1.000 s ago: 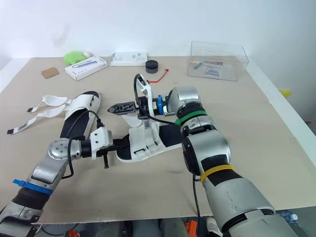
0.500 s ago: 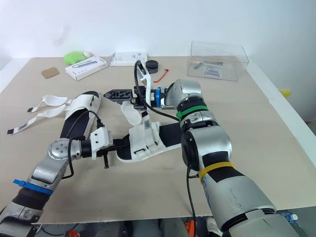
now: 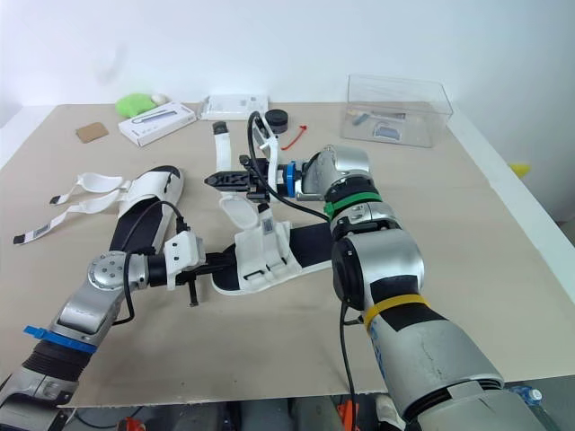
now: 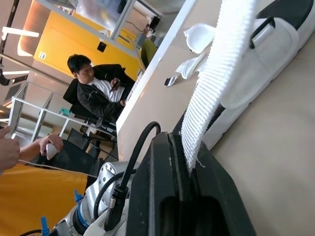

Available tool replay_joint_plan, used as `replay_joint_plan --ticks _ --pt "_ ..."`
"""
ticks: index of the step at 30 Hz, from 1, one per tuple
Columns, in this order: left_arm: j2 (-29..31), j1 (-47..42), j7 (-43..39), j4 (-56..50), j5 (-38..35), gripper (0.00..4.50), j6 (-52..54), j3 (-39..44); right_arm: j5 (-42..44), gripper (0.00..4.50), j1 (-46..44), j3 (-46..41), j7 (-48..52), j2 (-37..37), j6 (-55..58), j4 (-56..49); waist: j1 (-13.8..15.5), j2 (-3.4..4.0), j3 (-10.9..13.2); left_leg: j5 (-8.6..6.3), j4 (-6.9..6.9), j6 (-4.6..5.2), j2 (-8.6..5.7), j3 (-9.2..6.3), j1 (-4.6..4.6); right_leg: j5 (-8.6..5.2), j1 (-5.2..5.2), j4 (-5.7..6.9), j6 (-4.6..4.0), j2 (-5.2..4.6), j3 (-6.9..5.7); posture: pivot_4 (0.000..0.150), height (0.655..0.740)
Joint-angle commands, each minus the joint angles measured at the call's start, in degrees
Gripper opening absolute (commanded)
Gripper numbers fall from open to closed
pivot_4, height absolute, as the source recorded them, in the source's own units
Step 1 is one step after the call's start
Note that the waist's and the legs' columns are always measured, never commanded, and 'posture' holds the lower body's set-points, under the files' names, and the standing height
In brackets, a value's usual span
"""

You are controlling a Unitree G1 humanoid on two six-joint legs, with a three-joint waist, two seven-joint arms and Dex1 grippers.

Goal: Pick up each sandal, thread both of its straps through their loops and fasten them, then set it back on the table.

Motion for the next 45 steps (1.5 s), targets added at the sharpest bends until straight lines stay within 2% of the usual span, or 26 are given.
replay_joint_plan --ticks 1,4,8,12,16,19,23,26,28,29,30,31,33,37,40,43,45 --pt "0.08 0.53 -0.76 0.39 0.51 0.00 0.33 -0.98 -1.64 0.02 3.23 5.47 8.26 -1.55 -9.75 -10.45 0.00 -0.01 -0.01 0.00 0.00 0.00 0.00 0.00 0.00 0.00 0.00 0.00 0.00 0.00 -0.01 0.150 0.7400" --pt "0.18 0.62 -0.82 0.25 0.48 0.00 0.40 -1.00 -5.83 0.02 11.14 14.44 15.03 -3.04 -22.95 -24.00 -0.01 0.01 0.00 -0.02 0.01 0.03 -0.02 -0.02 -0.03 0.00 0.00 -0.03 0.01 0.02 -0.08 0.150 0.7400" --pt "0.19 0.60 -0.98 0.56 0.50 0.00 0.28 -1.02 -15.21 0.02 21.93 21.71 13.22 -5.64 -58.71 -33.95 -0.01 0.02 -0.04 -0.02 0.02 0.03 -0.01 -0.04 -0.02 0.00 0.01 -0.01 0.02 0.02 -0.12 0.150 0.7400" --pt "-0.25 0.18 -1.12 1.08 0.57 0.00 0.10 -1.39 -22.38 0.02 22.89 25.00 7.63 -7.55 -88.35 -29.95 -0.03 0.03 -0.03 0.04 0.05 -0.08 -0.02 0.02 0.04 0.03 0.01 0.05 0.05 0.01 -0.07 0.150 0.7400" --pt "-0.50 -0.28 -1.28 1.41 0.41 0.00 0.11 -1.44 -25.09 0.02 20.36 25.27 2.77 -8.16 -106.54 -23.09 -0.02 0.02 -0.03 0.11 0.05 -0.17 0.00 0.04 0.22 0.09 0.12 0.08 -0.01 0.06 -0.01 0.150 0.7400" --pt "-0.50 -0.48 -1.63 1.57 0.08 0.00 0.24 -1.33 -30.60 0.02 18.70 26.78 -1.64 -10.69 -125.50 -18.38 0.04 0.02 -0.03 0.12 0.05 -0.18 0.01 0.05 0.24 0.09 0.14 0.08 -0.02 0.06 -0.01 0.150 0.7400" --pt "-0.39 -0.49 -2.07 1.72 0.00 0.00 0.23 -1.13 -37.41 0.02 17.43 29.66 -7.02 -13.57 -139.57 -13.88 0.03 0.02 -0.03 0.10 0.04 -0.16 0.00 0.13 0.23 0.09 0.14 0.03 -0.03 0.04 0.06 0.150 0.7400" --pt "-0.43 -0.79 -2.38 2.06 0.01 0.00 0.22 -1.05 -36.98 0.02 16.92 33.90 -7.18 -14.86 -140.75 -11.37 0.01 0.03 -0.03 0.11 0.04 -0.16 0.01 0.14 0.27 0.08 0.15 0.03 -0.03 0.05 0.08 0.150 0.7400" --pt "-0.44 -1.04 -2.56 2.13 -0.03 0.00 0.30 -1.07 -36.21 0.71 16.46 35.38 -7.92 -15.60 -140.41 -11.26 0.01 0.03 -0.03 0.11 0.04 -0.17 0.02 0.15 0.35 0.08 0.19 0.06 -0.04 0.07 0.12 0.150 0.7400" --pt "-0.48 -1.22 -2.66 2.23 -0.07 0.00 0.34 -1.10 -34.48 0.91 16.53 36.29 -7.15 -16.34 -139.30 -11.59 0.02 0.03 -0.03 0.12 0.04 -0.18 0.02 0.15 0.37 0.08 0.21 0.08 -0.04 0.08 0.12 0.150 0.7400" --pt "-0.49 -1.35 -2.76 2.27 -0.12 0.00 0.39 -1.11 -32.71 1.23 16.65 37.51 -6.37 -17.48 -138.79 -12.24 0.04 0.03 -0.03 0.13 0.04 -0.19 0.02 0.14 0.38 0.08 0.21 0.10 -0.04 0.08 0.12 0.150 0.7400" --pt "-0.50 -1.43 -2.83 2.31 -0.16 0.00 0.40 -1.12 -31.34 1.81 16.74 38.55 -5.78 -18.33 -138.45 -12.74 0.05 0.03 -0.03 0.13 0.05 -0.19 0.02 0.14 0.41 0.08 0.25 0.10 -0.04 0.08 0.12 0.150 0.7400" --pt "-0.51 -1.51 -2.91 2.36 -0.28 0.00 0.46 -1.09 -28.83 2.47 17.11 40.21 -4.92 -20.29 -137.77 -14.19 0.06 0.03 -0.03 0.14 0.05 -0.18 0.02 0.13 0.45 0.08 0.31 0.10 -0.04 0.07 0.11 0.150 0.7400" --pt "-0.82 -1.65 -2.97 2.37 -0.85 0.00 0.96 -0.84 -20.14 4.46 20.20 42.63 -1.39 -27.17 -133.34 -20.93 0.21 0.03 -0.03 0.13 0.04 -0.17 0.02 0.10 0.46 0.07 0.35 0.07 -0.05 0.04 0.12 0.150 0.7400" --pt "-0.94 -1.55 -3.15 2.11 -1.12 0.00 1.35 -0.84 -12.33 4.46 25.12 41.95 2.17 -33.29 -125.35 -29.64 0.41 0.03 -0.03 0.10 0.04 -0.13 0.02 0.02 0.48 0.06 0.44 0.01 -0.07 0.03 0.11 0.150 0.7400" --pt "-0.98 -1.47 -3.30 1.99 -1.19 0.00 1.50 -0.91 -8.49 4.46 29.47 39.98 4.48 -37.59 -118.41 -37.04 0.73 0.04 -0.03 0.08 0.04 -0.08 0.02 0.04 0.48 0.05 0.43 -0.01 -0.08 0.02 0.14 0.150 0.7400" --pt "-1.04 -1.52 -3.43 1.99 -1.17 0.00 1.59 -0.96 -4.34 4.46 33.85 37.67 4.44 -40.31 -108.67 -43.94 0.89 0.04 -0.03 0.07 0.04 -0.08 0.04 0.04 0.49 0.05 0.43 -0.02 -0.08 0.05 0.16 0.150 0.7400"
